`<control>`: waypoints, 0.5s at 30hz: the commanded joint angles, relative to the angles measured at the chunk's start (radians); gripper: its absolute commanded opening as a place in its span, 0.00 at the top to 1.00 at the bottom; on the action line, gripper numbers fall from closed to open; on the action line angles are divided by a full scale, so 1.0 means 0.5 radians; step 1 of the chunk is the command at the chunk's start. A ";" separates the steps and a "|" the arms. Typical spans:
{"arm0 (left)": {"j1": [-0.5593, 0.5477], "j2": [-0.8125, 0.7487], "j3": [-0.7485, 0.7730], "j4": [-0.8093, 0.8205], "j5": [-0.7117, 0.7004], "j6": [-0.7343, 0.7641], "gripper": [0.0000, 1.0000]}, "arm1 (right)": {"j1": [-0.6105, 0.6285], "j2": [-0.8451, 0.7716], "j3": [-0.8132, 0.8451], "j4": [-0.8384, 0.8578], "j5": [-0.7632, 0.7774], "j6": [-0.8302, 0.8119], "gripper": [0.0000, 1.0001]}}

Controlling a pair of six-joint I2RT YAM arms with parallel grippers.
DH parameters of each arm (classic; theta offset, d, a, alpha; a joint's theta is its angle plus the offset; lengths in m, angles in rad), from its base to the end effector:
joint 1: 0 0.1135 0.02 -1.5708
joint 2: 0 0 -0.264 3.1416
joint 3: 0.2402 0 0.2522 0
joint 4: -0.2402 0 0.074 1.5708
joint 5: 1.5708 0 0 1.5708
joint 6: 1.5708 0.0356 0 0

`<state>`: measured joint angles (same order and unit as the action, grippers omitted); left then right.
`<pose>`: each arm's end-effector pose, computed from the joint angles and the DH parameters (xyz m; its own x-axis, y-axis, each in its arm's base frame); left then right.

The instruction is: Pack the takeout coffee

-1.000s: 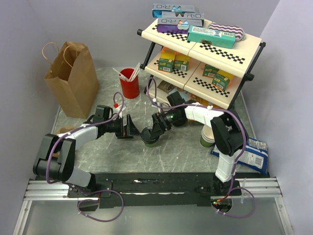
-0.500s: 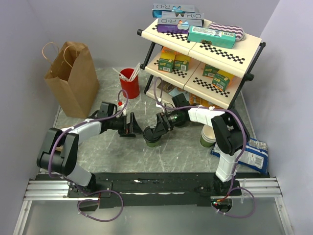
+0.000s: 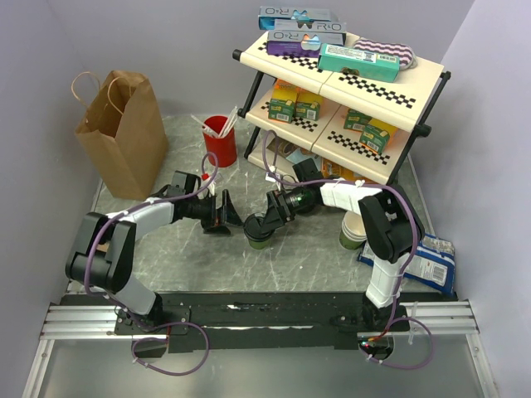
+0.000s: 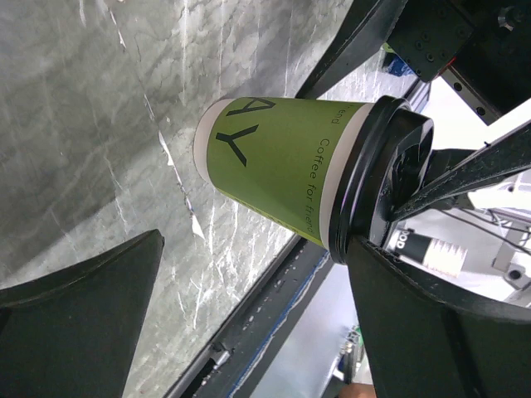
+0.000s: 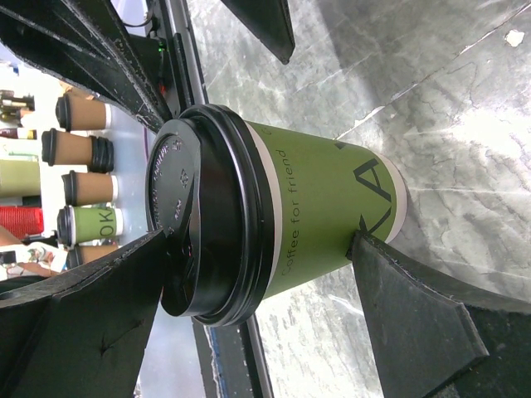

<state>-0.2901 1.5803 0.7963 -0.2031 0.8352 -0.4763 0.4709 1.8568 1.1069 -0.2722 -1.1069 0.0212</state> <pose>0.2725 -0.1089 0.1653 -0.9781 -0.0291 -0.2061 0.1520 0.5770 -0.8025 0.3077 0.1924 0.1670 -0.7733 -0.3830 -0.5053 -0.6024 0.1953 0.7739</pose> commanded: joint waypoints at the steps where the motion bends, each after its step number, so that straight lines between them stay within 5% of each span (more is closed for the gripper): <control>1: -0.052 0.202 -0.108 -0.140 -0.723 0.057 0.03 | 0.061 0.134 -0.011 0.023 0.100 -0.140 0.06; 9: -0.036 0.168 -0.056 -0.155 -0.661 0.081 0.02 | 0.061 0.134 0.023 -0.032 0.112 -0.174 0.06; 15: -0.052 -0.009 0.128 0.040 -0.192 0.216 0.01 | 0.034 0.091 0.182 -0.127 0.020 -0.257 0.05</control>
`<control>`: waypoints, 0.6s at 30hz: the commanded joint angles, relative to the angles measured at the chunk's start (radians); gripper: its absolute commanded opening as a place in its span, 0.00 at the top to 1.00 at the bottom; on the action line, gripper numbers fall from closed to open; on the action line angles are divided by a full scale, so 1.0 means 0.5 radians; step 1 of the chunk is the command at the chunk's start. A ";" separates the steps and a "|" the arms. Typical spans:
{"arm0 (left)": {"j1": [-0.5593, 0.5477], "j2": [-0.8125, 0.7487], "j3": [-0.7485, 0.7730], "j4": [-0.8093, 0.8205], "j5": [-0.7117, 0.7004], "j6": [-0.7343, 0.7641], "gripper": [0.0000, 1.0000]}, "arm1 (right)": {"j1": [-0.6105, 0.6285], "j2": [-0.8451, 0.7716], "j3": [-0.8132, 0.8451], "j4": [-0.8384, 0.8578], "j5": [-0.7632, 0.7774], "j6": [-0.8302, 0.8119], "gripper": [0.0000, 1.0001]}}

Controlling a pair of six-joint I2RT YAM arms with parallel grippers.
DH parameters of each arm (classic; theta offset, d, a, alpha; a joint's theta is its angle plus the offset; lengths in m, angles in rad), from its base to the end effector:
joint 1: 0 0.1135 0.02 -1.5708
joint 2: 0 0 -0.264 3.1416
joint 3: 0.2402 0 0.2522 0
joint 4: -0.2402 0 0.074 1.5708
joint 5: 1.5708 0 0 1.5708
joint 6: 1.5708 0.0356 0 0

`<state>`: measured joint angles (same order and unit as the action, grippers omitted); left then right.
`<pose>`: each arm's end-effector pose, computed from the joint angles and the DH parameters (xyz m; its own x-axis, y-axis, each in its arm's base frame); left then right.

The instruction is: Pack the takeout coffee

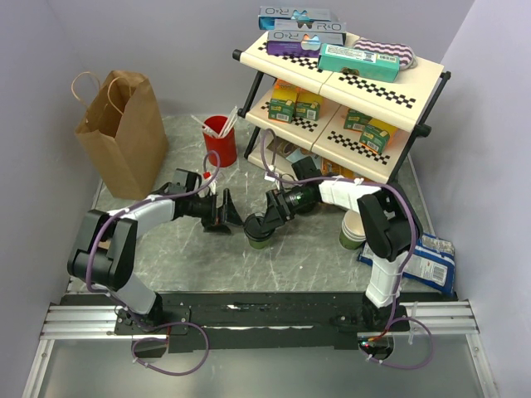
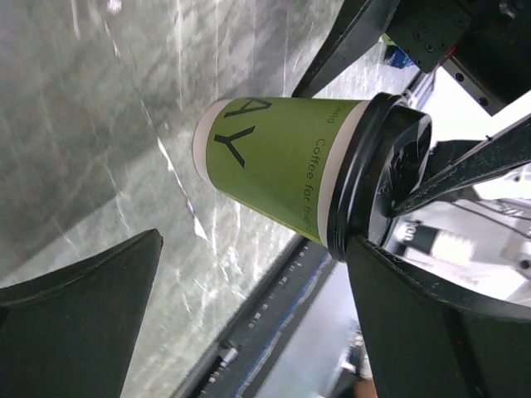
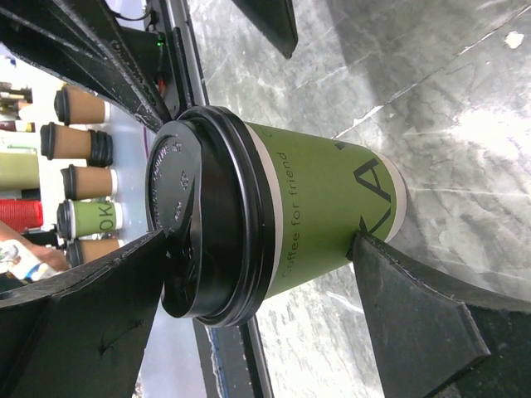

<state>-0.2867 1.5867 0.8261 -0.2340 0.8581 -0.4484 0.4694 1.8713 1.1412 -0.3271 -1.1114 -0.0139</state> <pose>0.2763 -0.1095 0.1705 -0.9764 -0.0077 -0.2159 0.1743 0.5629 -0.8079 0.3109 0.1935 0.1688 -0.7685 -0.3967 -0.5021 -0.6041 0.1908 0.7738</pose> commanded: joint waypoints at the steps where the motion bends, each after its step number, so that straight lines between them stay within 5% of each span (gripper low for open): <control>1: -0.059 -0.047 0.081 0.155 -0.183 0.148 0.01 | 0.022 0.053 0.177 -0.060 0.008 -0.193 0.04; 11: -0.046 -0.207 0.032 0.327 0.118 0.108 0.01 | -0.098 -0.015 0.503 -0.398 -0.029 -0.334 0.00; 18: 0.055 -0.293 0.026 0.348 0.100 0.151 0.01 | -0.132 -0.205 0.479 -0.698 0.296 -0.512 0.00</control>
<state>-0.2878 1.4971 0.8364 -0.1089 0.8902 -0.4049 0.4118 1.8771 1.3674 -0.5465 -1.0565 -0.1719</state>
